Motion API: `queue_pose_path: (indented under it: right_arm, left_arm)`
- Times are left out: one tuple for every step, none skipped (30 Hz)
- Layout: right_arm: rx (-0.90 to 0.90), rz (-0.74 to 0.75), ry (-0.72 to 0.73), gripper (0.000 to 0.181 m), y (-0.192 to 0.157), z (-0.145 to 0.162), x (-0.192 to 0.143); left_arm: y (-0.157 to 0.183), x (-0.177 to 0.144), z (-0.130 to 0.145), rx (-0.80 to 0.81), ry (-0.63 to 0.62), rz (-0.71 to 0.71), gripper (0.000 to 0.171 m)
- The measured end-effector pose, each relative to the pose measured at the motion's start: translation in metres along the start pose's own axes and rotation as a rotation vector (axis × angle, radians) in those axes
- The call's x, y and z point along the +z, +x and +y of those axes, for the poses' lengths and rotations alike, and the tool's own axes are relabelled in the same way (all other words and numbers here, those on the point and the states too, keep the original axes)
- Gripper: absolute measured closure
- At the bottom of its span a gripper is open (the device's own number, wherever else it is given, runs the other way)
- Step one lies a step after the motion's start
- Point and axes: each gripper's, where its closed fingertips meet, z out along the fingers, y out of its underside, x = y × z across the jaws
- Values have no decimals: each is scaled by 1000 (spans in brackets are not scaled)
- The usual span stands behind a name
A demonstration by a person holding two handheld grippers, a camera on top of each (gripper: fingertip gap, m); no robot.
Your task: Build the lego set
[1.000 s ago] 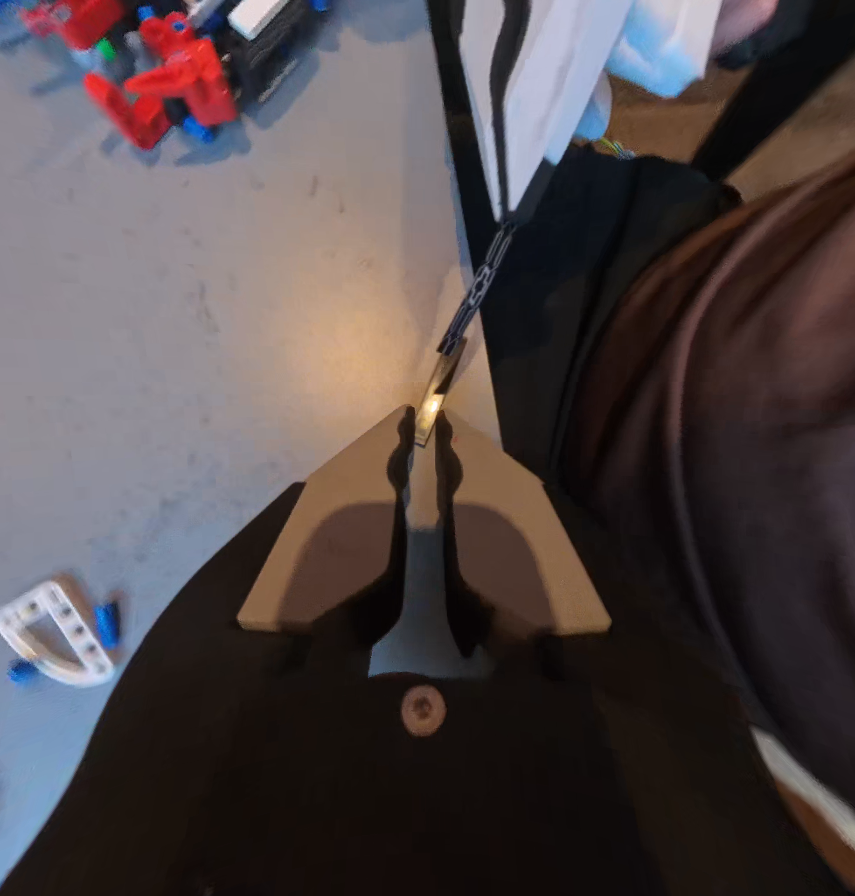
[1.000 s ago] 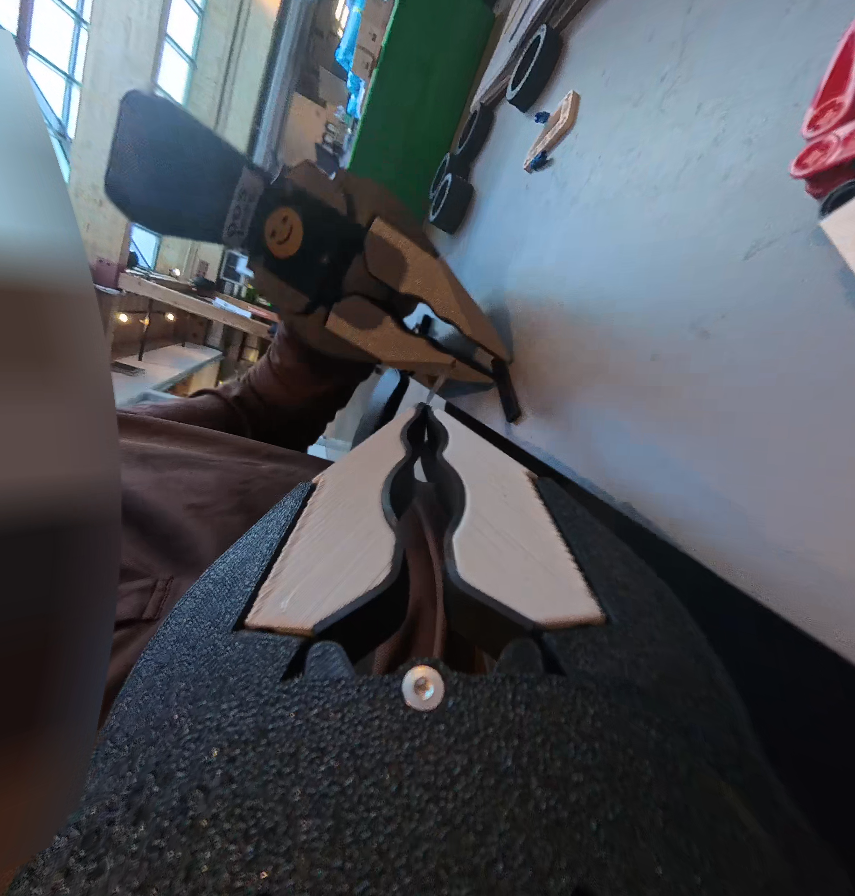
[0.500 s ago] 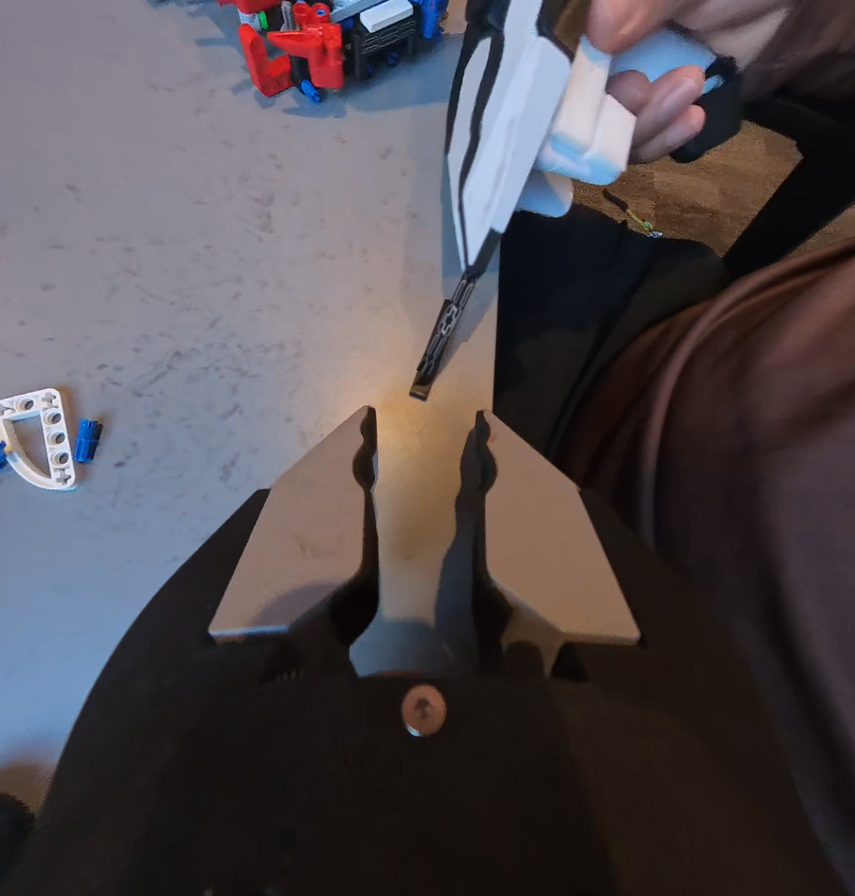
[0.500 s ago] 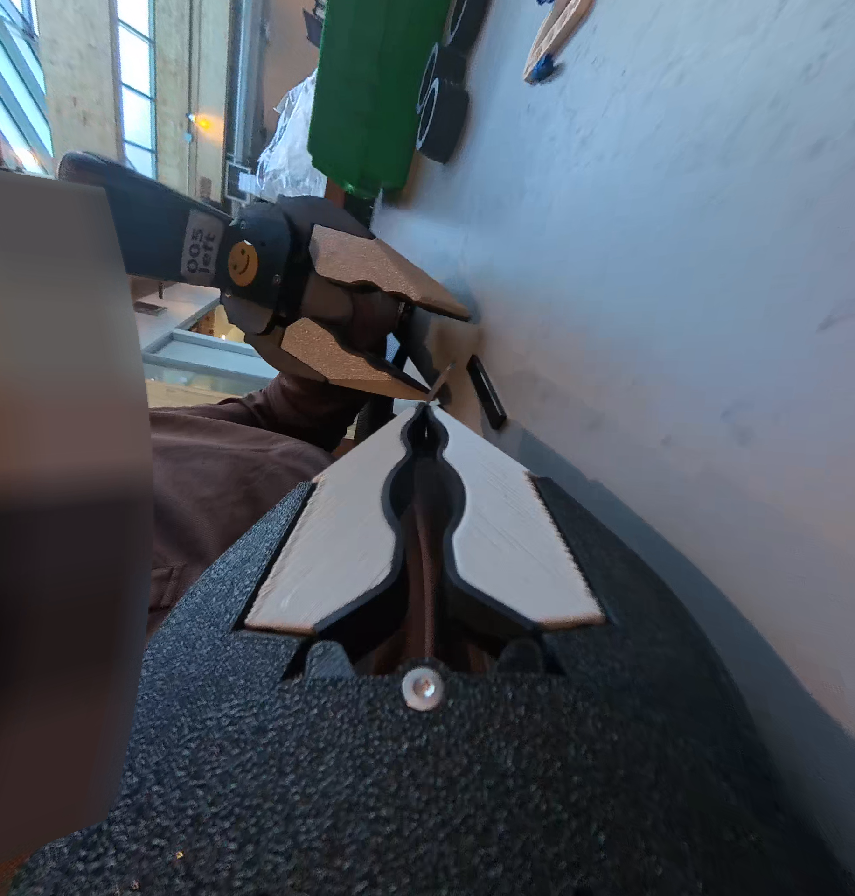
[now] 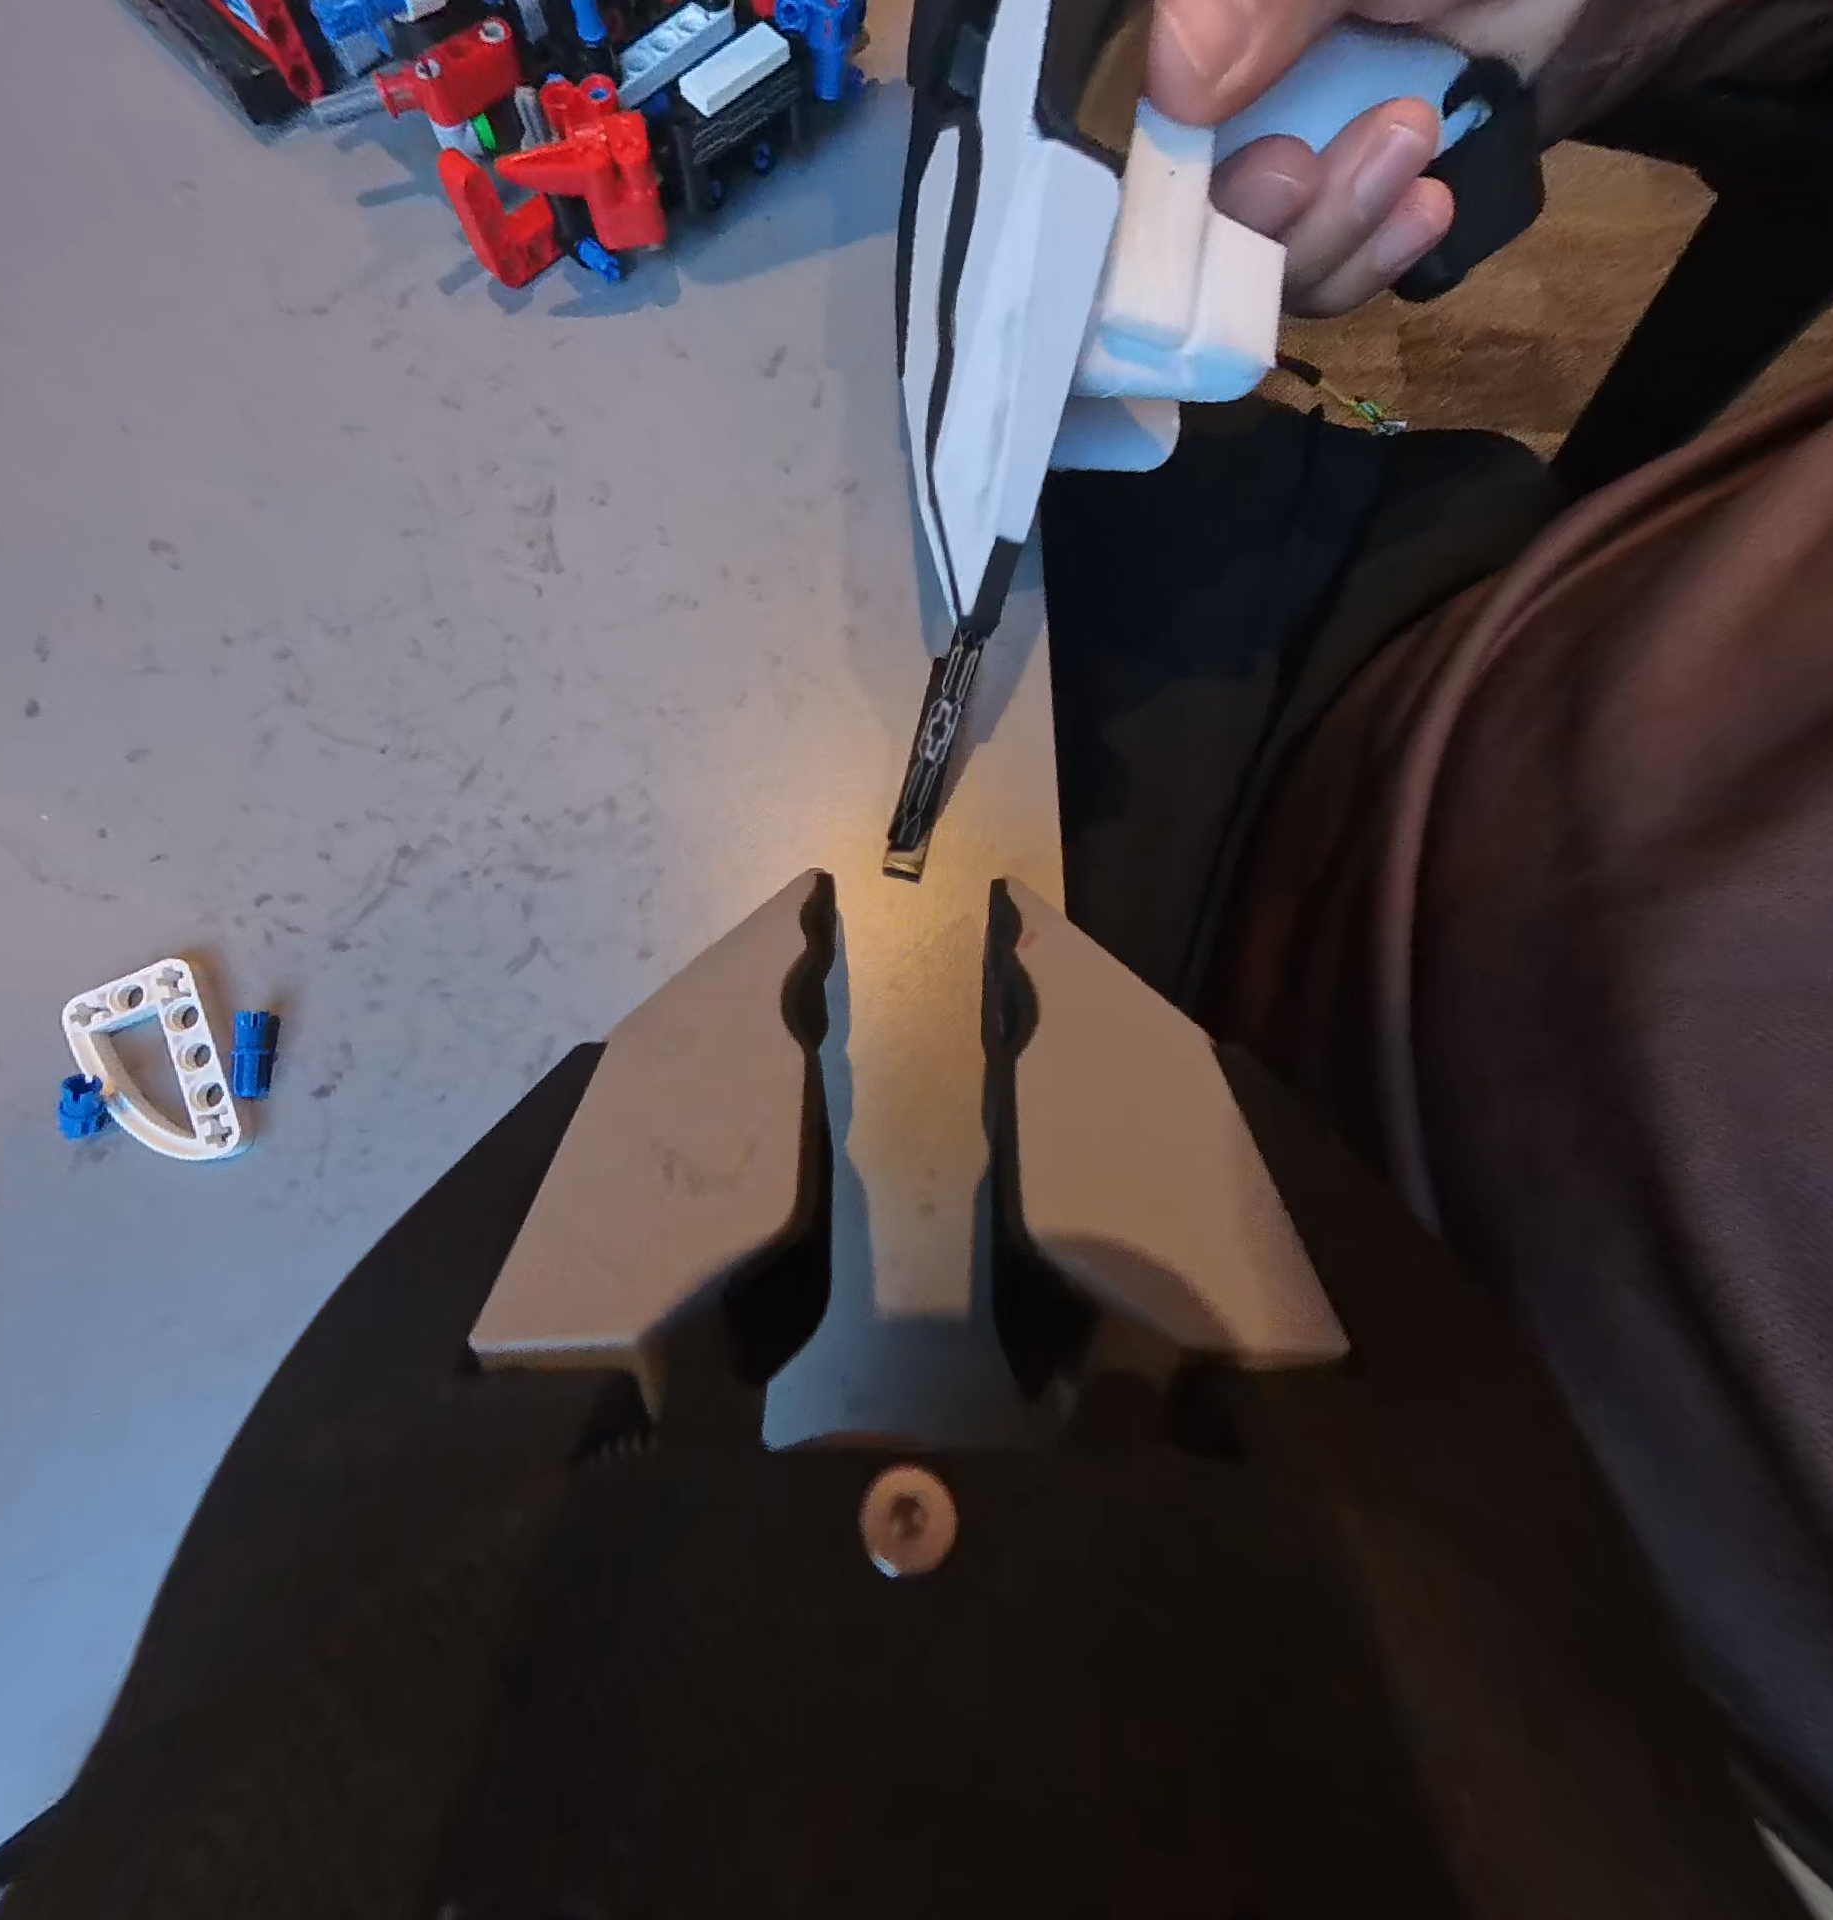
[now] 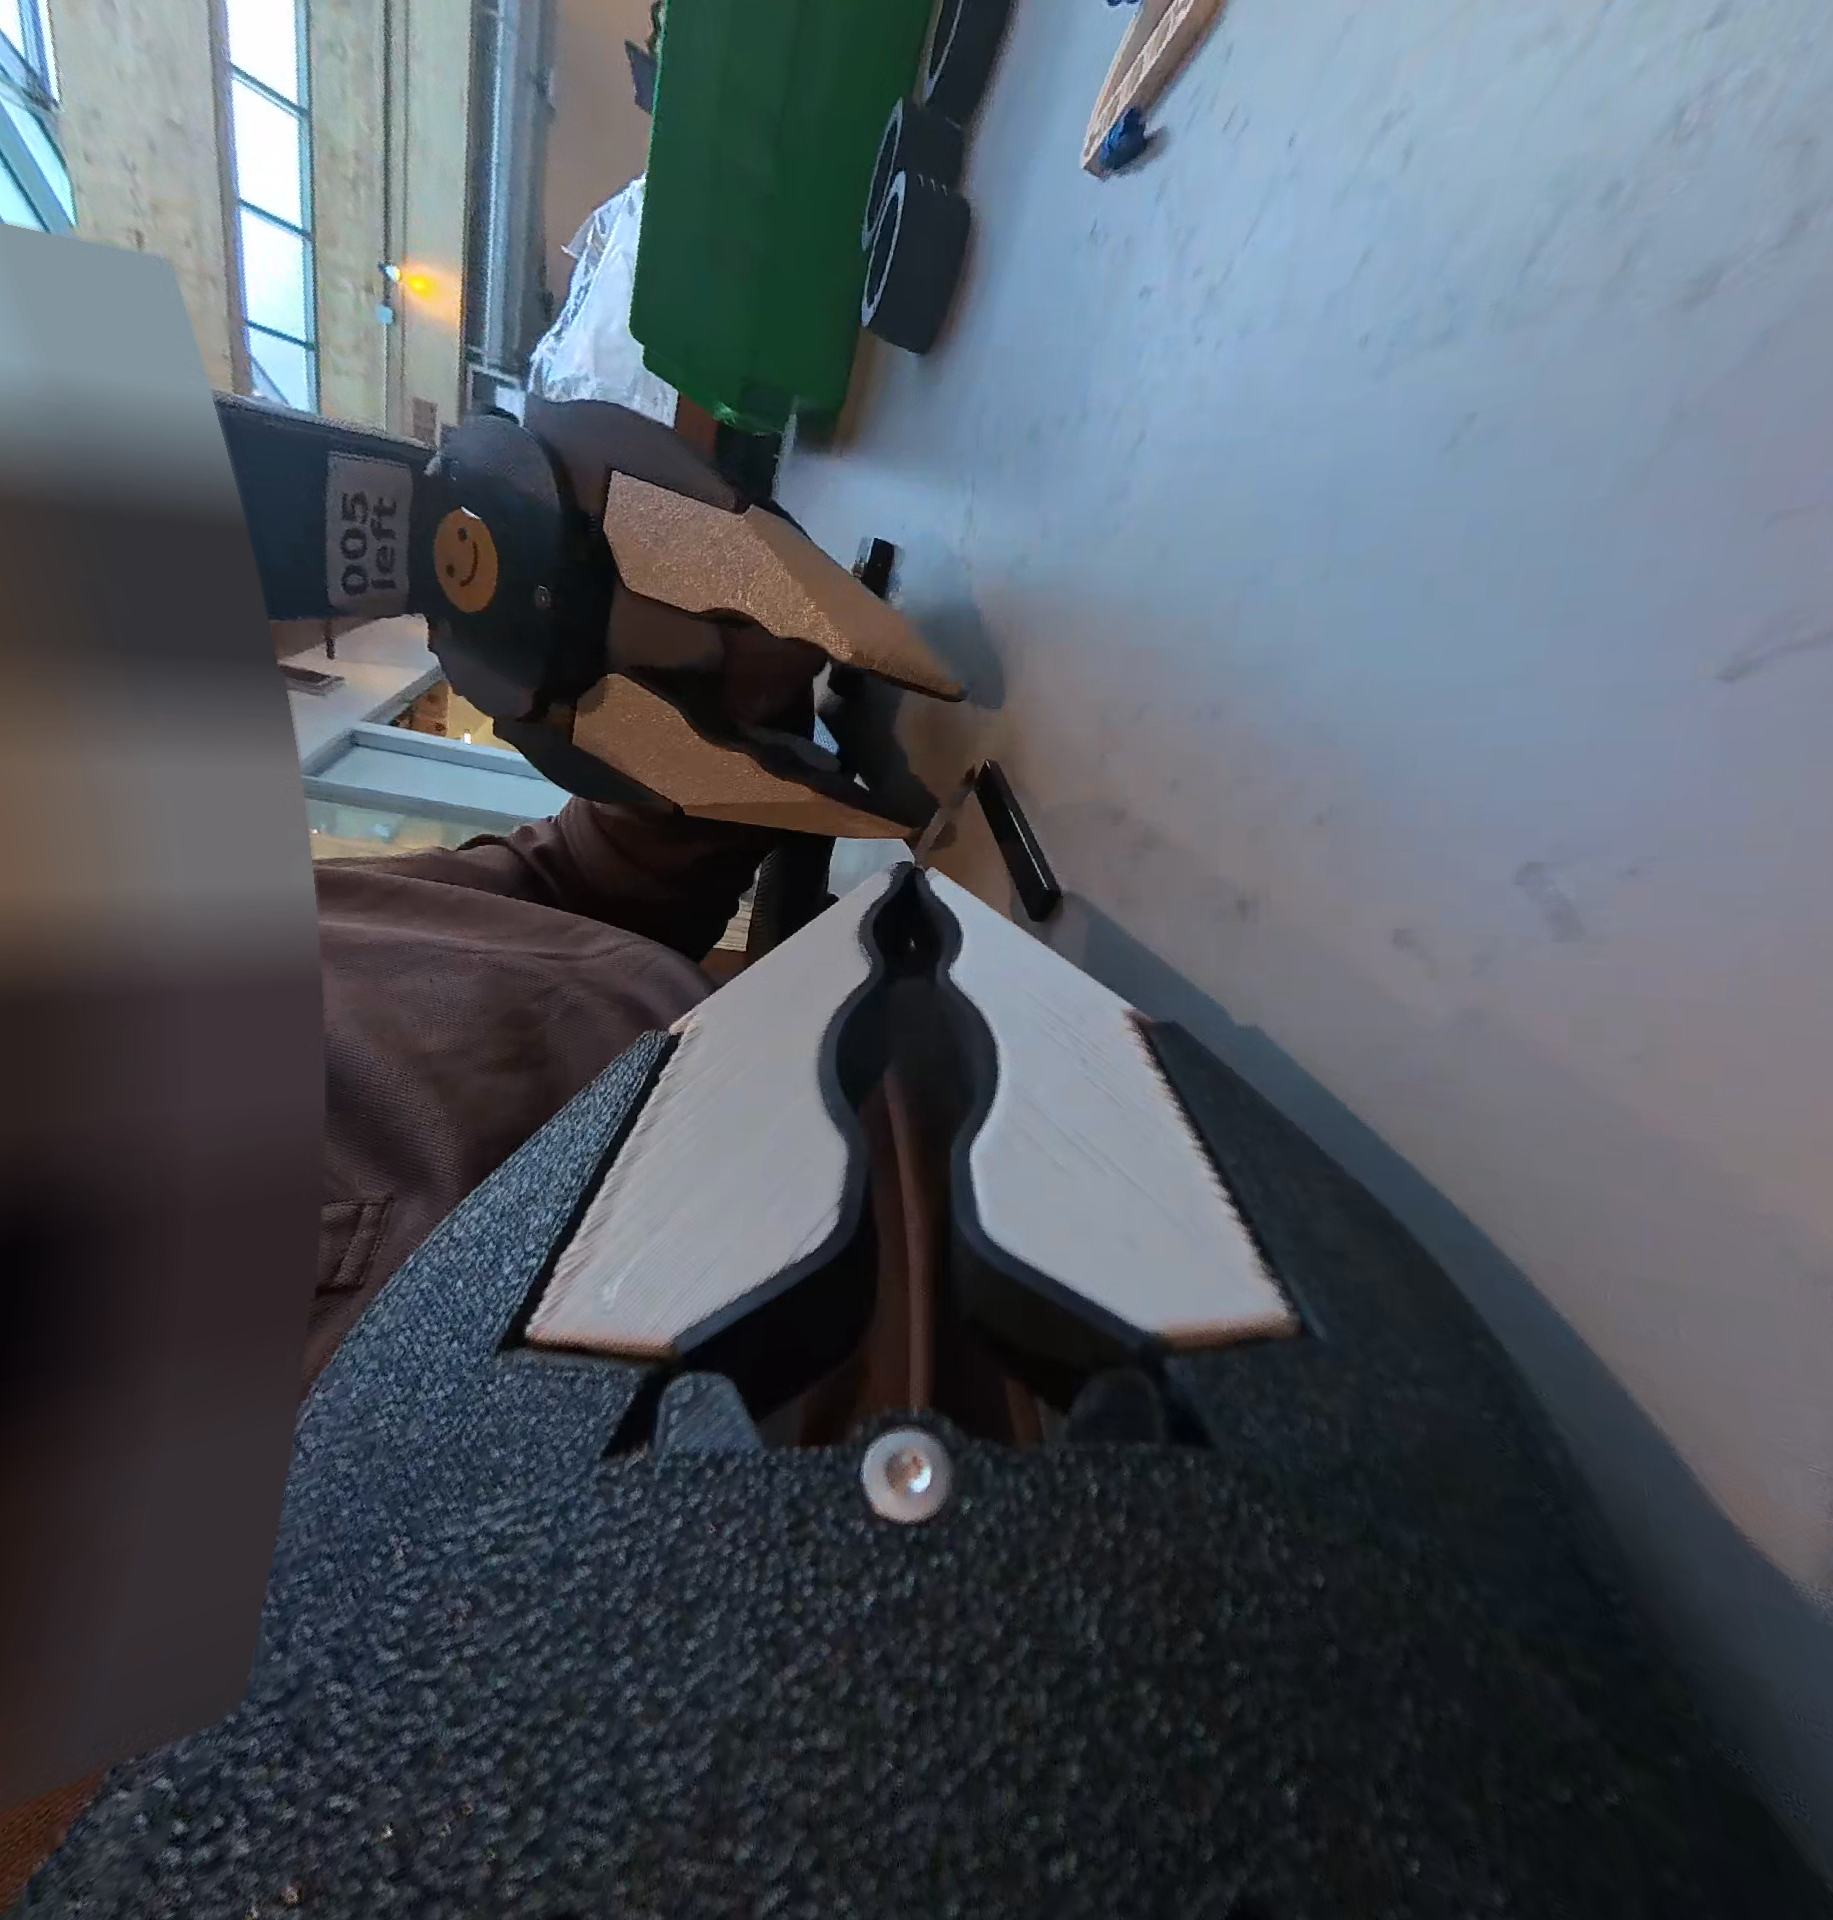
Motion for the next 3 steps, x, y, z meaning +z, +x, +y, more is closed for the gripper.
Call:
queue_pose_path:
  right_arm:
    - [1,-6,-2,181,-1,0,0]
    - [2,-10,-3,181,-1,1,0]
    - [2,-11,-3,181,-1,0,1]
  left_arm:
    - [1,0,0,10,-4,2,145]
    - [2,0,0,18,-5,3,145]
    - [3,0,0,22,-6,5,145]
